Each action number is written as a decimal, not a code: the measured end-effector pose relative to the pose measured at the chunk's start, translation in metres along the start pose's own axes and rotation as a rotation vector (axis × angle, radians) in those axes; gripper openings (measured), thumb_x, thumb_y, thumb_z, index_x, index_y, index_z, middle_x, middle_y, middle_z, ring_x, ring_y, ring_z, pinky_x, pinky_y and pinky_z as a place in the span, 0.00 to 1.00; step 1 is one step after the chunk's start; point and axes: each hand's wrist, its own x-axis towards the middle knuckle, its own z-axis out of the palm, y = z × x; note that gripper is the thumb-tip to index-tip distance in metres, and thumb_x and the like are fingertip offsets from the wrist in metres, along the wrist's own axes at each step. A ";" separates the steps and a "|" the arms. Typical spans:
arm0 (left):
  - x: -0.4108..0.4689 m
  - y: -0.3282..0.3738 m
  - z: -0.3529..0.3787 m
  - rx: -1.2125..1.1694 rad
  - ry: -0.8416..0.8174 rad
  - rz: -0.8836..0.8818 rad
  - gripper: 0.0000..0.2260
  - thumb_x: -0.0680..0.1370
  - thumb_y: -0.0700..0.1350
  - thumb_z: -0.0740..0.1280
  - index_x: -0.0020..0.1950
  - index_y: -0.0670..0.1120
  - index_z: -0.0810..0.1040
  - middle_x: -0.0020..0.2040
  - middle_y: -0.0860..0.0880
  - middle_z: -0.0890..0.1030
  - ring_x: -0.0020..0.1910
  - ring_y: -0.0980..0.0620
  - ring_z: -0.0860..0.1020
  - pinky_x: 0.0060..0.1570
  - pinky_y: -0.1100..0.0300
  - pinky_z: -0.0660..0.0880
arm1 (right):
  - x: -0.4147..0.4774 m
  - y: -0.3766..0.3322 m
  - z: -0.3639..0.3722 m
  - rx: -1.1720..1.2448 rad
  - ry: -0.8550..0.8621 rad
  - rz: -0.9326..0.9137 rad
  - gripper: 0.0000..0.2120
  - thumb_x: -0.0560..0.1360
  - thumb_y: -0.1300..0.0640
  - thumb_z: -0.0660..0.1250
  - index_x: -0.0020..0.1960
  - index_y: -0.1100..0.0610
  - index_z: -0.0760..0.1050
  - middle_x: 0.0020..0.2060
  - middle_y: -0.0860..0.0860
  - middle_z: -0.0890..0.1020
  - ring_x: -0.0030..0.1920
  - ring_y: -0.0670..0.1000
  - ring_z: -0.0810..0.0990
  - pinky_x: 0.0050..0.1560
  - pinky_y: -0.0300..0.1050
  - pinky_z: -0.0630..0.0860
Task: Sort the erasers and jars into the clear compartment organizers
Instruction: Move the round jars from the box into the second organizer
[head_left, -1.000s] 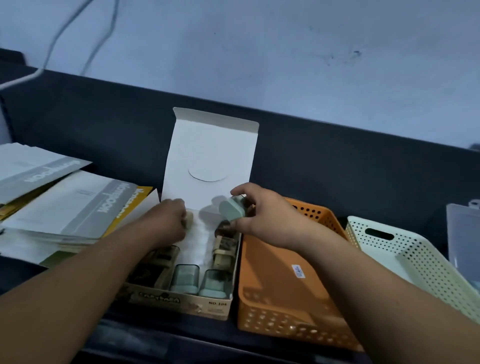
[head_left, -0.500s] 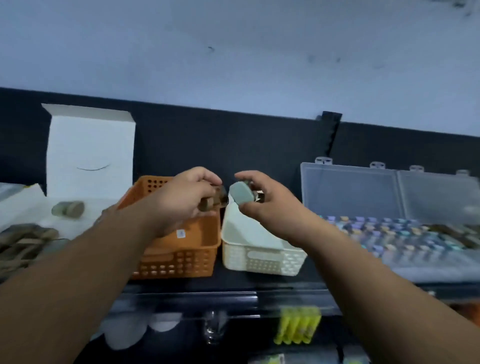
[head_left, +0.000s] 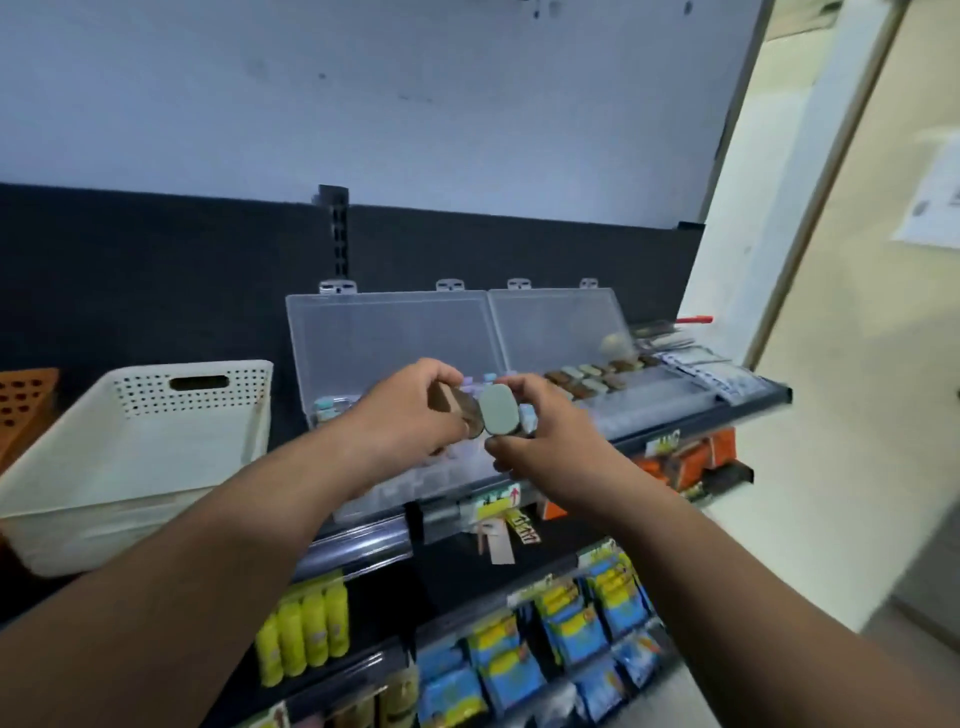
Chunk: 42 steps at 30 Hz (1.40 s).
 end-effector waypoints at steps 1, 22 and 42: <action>0.010 0.006 0.014 0.010 -0.032 0.020 0.18 0.71 0.40 0.71 0.57 0.53 0.73 0.46 0.48 0.80 0.43 0.48 0.79 0.44 0.51 0.78 | -0.002 0.011 -0.013 0.001 0.025 0.021 0.20 0.73 0.60 0.70 0.61 0.47 0.70 0.57 0.50 0.75 0.46 0.51 0.80 0.47 0.47 0.80; 0.262 0.076 0.184 0.284 -0.212 0.169 0.13 0.71 0.47 0.73 0.52 0.52 0.76 0.50 0.51 0.80 0.49 0.49 0.80 0.51 0.49 0.79 | 0.124 0.194 -0.225 -0.067 0.188 0.359 0.20 0.74 0.58 0.69 0.62 0.45 0.67 0.53 0.48 0.77 0.51 0.52 0.80 0.53 0.54 0.79; 0.361 0.073 0.307 0.556 0.009 -0.218 0.08 0.72 0.45 0.70 0.50 0.48 0.78 0.47 0.49 0.79 0.47 0.49 0.77 0.51 0.51 0.77 | 0.280 0.341 -0.278 -0.268 -0.381 -0.018 0.20 0.65 0.55 0.77 0.55 0.46 0.78 0.46 0.43 0.82 0.46 0.43 0.80 0.52 0.43 0.79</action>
